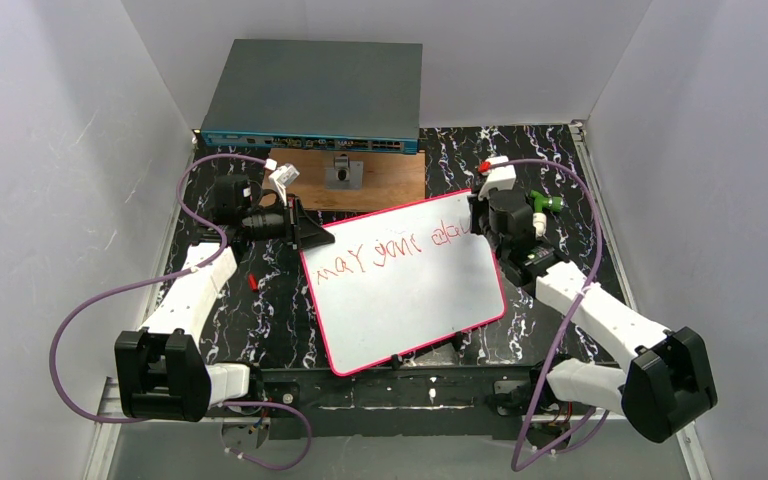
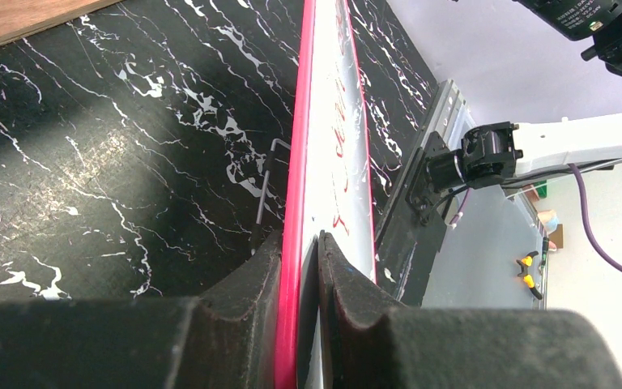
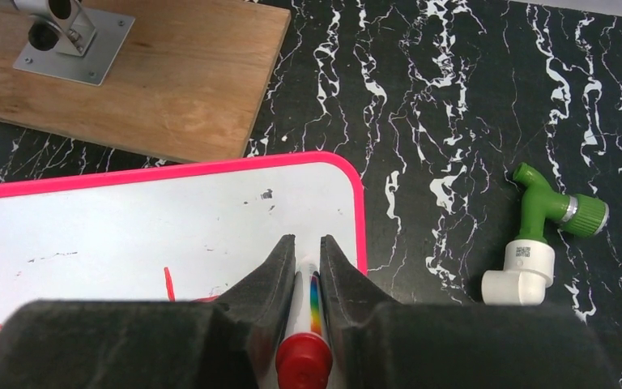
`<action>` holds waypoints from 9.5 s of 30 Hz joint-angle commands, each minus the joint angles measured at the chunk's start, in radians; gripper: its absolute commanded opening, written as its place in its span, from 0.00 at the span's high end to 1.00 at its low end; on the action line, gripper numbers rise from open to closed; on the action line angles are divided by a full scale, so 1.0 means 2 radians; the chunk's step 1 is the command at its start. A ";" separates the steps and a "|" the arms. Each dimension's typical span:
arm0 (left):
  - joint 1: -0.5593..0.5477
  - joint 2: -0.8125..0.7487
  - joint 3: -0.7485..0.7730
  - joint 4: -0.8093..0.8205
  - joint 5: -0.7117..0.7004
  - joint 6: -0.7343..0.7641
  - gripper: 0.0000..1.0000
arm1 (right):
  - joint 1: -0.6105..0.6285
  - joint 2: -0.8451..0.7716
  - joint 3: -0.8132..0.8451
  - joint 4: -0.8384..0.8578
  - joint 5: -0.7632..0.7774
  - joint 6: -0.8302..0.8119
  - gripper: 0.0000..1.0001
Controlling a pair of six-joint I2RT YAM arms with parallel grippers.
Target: Write a sentence on the whiteboard
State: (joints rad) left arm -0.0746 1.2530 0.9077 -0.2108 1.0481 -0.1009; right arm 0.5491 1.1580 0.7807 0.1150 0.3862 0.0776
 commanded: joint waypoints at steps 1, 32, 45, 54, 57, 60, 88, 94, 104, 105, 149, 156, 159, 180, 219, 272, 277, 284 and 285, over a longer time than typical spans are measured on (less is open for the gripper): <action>-0.003 -0.009 -0.007 0.004 -0.081 0.076 1.00 | -0.002 -0.021 -0.018 0.005 -0.012 0.019 0.99; -0.003 -0.011 -0.009 0.003 -0.083 0.076 1.00 | 0.001 -0.118 -0.051 -0.019 -0.076 0.057 0.99; -0.003 -0.011 -0.008 0.002 -0.084 0.076 1.00 | -0.009 -0.108 -0.029 -0.021 0.031 0.016 0.99; -0.003 -0.011 -0.008 0.001 -0.083 0.077 1.00 | -0.022 -0.066 -0.016 0.006 0.033 0.008 0.99; -0.003 -0.010 -0.008 0.001 -0.083 0.077 1.00 | -0.024 -0.060 -0.011 0.011 0.027 0.006 0.99; -0.004 -0.011 -0.008 0.001 -0.083 0.077 1.00 | -0.024 -0.059 -0.010 0.014 0.022 0.007 0.99; -0.004 -0.011 -0.007 0.000 -0.084 0.079 1.00 | -0.026 -0.025 -0.004 0.018 -0.004 0.027 0.99; -0.004 -0.010 -0.007 0.000 -0.084 0.079 1.00 | -0.026 -0.046 -0.028 0.001 -0.028 0.042 0.99; -0.004 -0.010 -0.008 0.000 -0.084 0.079 1.00 | -0.026 -0.057 -0.051 -0.019 0.003 0.041 0.99; -0.004 -0.011 -0.008 0.000 -0.084 0.079 1.00 | -0.026 -0.056 -0.051 -0.020 0.006 0.041 0.99; -0.005 -0.013 -0.008 0.000 -0.084 0.079 1.00 | -0.025 -0.086 -0.070 -0.062 -0.060 0.083 0.99; -0.005 -0.012 -0.009 0.001 -0.085 0.078 1.00 | -0.025 -0.116 -0.046 -0.090 -0.051 0.073 0.99; -0.005 -0.008 -0.008 -0.001 -0.086 0.080 1.00 | -0.025 -0.139 -0.031 -0.111 -0.052 0.069 0.99; -0.009 -0.023 -0.037 0.041 -0.079 0.054 1.00 | 0.146 -0.241 -0.015 -0.181 0.001 0.173 0.99; -0.044 -0.015 -0.023 0.028 -0.108 0.063 1.00 | 0.448 0.037 -0.032 0.245 0.043 0.056 0.99; -0.046 -0.029 -0.026 0.018 -0.115 0.069 1.00 | 0.455 0.103 -0.009 0.164 0.079 0.105 0.99; -0.046 -0.027 -0.026 0.017 -0.115 0.069 1.00 | 0.459 0.092 -0.019 0.143 0.075 0.121 0.99; -0.046 -0.027 -0.024 0.017 -0.115 0.070 1.00 | 0.463 0.089 -0.016 0.130 0.073 0.116 0.99; -0.046 -0.027 -0.024 0.017 -0.115 0.070 1.00 | 0.463 0.091 -0.013 0.130 0.074 0.113 0.99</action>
State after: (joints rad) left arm -0.1490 1.2022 0.8619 -0.1375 0.9817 -0.1013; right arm 1.4731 1.3491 0.7547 0.4095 0.5163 0.3134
